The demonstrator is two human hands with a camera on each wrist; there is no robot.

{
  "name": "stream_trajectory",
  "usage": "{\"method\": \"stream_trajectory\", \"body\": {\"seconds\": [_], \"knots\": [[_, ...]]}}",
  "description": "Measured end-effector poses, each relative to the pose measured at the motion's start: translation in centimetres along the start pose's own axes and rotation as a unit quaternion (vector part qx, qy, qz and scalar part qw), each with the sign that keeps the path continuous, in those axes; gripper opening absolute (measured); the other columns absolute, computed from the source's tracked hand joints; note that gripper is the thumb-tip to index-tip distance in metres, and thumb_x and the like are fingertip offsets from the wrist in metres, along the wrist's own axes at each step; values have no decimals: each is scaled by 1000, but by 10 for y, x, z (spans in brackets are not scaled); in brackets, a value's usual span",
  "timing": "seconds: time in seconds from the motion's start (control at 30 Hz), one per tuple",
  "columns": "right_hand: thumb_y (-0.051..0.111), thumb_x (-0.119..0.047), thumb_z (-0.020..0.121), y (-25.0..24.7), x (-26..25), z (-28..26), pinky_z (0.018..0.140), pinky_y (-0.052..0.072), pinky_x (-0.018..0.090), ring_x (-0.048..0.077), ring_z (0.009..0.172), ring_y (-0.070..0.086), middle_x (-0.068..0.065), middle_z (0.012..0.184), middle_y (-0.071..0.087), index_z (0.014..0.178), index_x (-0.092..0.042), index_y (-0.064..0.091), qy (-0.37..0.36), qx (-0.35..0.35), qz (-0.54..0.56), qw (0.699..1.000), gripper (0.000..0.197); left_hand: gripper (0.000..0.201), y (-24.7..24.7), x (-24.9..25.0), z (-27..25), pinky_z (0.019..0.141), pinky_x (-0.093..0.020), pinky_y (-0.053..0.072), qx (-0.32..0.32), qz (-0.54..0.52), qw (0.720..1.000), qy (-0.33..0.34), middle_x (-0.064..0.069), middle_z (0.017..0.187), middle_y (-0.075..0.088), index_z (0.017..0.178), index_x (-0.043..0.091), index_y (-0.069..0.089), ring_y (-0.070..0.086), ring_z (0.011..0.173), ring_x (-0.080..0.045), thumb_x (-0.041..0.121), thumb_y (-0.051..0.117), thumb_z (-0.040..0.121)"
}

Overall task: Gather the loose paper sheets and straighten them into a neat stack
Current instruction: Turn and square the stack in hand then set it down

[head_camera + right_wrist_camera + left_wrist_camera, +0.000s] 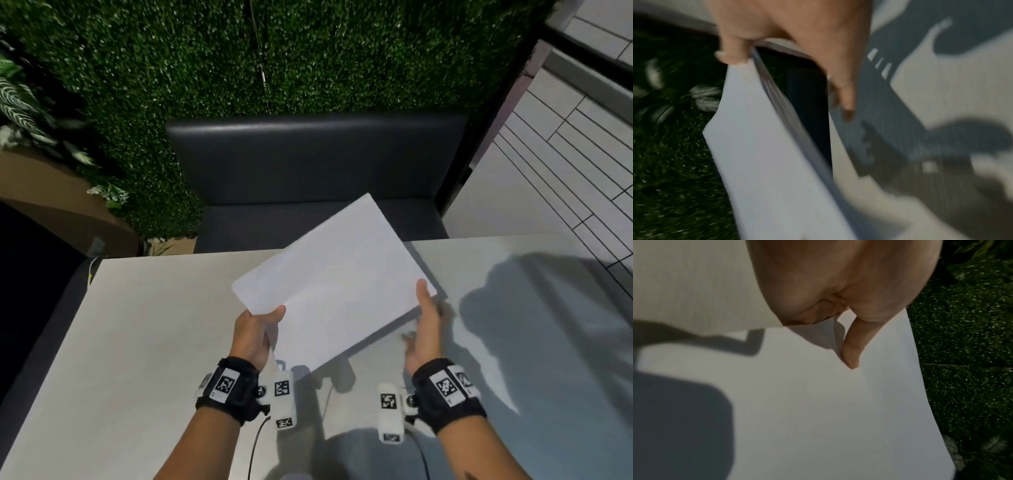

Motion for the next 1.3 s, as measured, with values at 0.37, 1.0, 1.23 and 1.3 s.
{"method": "stream_trajectory", "body": {"seconds": [0.37,1.0,1.23,1.3], "knots": [[59,15,84,52,-5,-30,77,51,27,15,95,68,-5,101,72,104,-20,64,-68,-122,-116,983,41,44,12,-65,-15,70,-37,58,47,-33,989,-137,-18,112,73,121,-3,62,73,87,-31,4,75,80],[59,12,76,39,5,-25,57,50,25,20,72,65,5,78,68,86,-5,65,-68,-116,-249,959,21,32,20,-7,-19,69,-28,52,21,134,983,124,2,80,76,88,6,67,69,76,-18,-22,62,74],[60,0,61,39,12,-22,61,49,29,30,80,63,12,84,64,97,5,58,-38,-101,-220,970,37,35,24,-4,-18,65,-27,51,25,159,979,122,-2,79,72,87,7,69,67,74,-18,-22,59,72],[60,9,72,39,10,-23,62,48,30,25,79,61,8,85,62,93,-5,54,-39,-91,-210,973,26,31,29,-3,-19,65,-27,51,28,157,979,125,-4,79,72,88,4,70,67,74,-19,-21,60,72]]}}
Point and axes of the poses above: each hand's wrist, its own z-axis towards the middle knuckle, its own y-axis out of the palm, x = y × z, the point moved 5 cm from there along z, towards the middle knuckle
